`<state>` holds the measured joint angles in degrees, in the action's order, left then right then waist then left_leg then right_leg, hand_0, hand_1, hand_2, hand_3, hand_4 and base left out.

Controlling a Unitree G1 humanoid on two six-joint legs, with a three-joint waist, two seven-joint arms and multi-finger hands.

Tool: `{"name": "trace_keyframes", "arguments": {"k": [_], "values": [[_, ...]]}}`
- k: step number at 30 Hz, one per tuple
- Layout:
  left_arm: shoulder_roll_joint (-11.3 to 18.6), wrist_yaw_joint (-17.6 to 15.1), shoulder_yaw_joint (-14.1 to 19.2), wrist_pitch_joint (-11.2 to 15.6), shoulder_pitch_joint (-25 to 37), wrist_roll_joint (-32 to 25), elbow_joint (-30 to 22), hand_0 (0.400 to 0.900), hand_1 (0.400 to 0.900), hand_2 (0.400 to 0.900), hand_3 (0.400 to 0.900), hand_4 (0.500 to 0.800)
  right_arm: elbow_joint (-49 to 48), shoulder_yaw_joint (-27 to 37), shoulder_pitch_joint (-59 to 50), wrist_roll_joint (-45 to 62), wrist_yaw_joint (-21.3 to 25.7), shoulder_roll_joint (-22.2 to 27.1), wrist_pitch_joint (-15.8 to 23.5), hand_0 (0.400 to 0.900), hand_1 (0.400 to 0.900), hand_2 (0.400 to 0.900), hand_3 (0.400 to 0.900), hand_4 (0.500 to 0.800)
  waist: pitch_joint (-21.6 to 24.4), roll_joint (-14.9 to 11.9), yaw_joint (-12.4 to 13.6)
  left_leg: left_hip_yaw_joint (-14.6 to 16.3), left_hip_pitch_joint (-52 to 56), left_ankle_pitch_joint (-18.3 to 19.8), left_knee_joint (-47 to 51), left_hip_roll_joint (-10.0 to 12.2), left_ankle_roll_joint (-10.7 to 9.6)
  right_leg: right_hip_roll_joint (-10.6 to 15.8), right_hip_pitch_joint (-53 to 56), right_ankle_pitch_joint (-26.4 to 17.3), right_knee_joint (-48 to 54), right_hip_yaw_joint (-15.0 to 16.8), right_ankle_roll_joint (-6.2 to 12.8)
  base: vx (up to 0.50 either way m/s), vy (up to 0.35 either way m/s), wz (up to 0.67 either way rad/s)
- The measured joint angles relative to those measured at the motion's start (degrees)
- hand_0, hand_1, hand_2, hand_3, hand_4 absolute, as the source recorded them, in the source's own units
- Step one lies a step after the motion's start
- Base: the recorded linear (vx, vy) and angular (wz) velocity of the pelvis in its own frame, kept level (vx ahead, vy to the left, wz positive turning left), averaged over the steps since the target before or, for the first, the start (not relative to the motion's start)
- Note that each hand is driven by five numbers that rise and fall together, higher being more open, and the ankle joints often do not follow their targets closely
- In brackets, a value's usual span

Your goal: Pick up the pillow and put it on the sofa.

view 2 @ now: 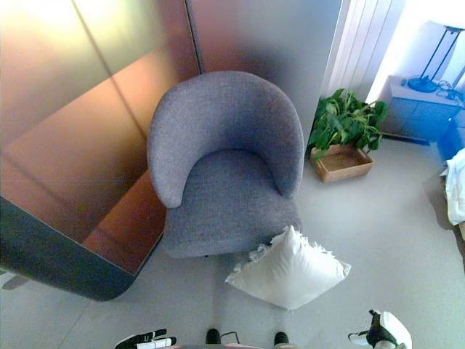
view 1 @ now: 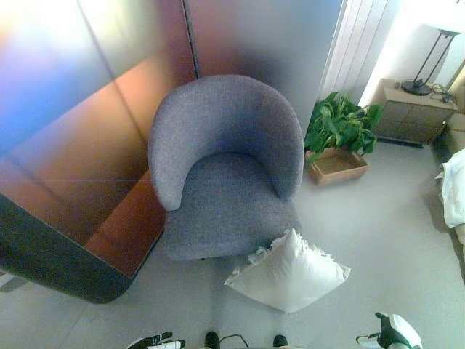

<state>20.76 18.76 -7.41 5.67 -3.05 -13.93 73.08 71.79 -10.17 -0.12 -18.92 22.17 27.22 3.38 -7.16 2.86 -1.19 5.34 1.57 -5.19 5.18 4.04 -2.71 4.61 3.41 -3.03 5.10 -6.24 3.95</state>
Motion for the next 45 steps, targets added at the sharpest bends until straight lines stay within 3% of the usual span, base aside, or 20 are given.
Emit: {"name": "trace_keyframes", "arguments": {"k": [8,18,29,45], "values": [[0.3,0.1,-1.0,0.0,2.5,-0.8,-2.3,0.9,0.9,0.9,0.9,0.8,-0.9,-1.5,-8.1,0.0,0.0,3.0,1.2,0.9,0.9,0.9,0.9,0.8,-5.2,1.9,0.4,-1.7,-5.5,-2.0,-0.6,-0.2,-0.2,0.0,-4.4,-1.0,0.0,-1.6,-0.27,-0.11,-0.039,0.09],[3.1,1.8,-2.7,0.7,7.3,-5.0,-4.9,0.9,0.9,0.9,0.9,0.8,-2.4,-4.0,-17.6,0.3,0.4,6.8,2.0,0.9,0.9,0.9,0.9,0.8,-11.6,3.6,2.5,-3.3,-10.9,-3.4,-0.6,-0.6,-0.1,0.0,-9.0,-1.7,-0.2,-3.3,-0.29,-0.08,-0.002,0.07],[4.2,2.2,-4.9,1.4,10.5,-9.7,-9.1,0.9,0.9,0.9,0.9,0.8,-5.7,-7.6,-29.5,1.4,0.5,14.0,1.7,0.9,0.9,0.9,0.9,0.8,-18.7,6.4,3.2,-3.7,-17.0,-4.6,-0.6,-1.4,0.6,0.7,-14.8,-3.1,-0.3,-3.7,0.0,-0.09,0.059,0.0],[3.4,1.4,-8.2,3.4,10.9,-14.0,-13.4,0.9,0.9,0.9,0.9,0.8,-8.5,-10.1,-40.1,2.6,-2.2,18.0,-0.3,0.9,0.9,0.9,0.9,0.8,-20.7,9.5,4.8,-3.7,-24.4,-6.0,-0.6,-2.8,1.7,2.4,-24.2,-3.6,-3.1,-2.1,1.07,-0.04,0.064,0.01]]}}
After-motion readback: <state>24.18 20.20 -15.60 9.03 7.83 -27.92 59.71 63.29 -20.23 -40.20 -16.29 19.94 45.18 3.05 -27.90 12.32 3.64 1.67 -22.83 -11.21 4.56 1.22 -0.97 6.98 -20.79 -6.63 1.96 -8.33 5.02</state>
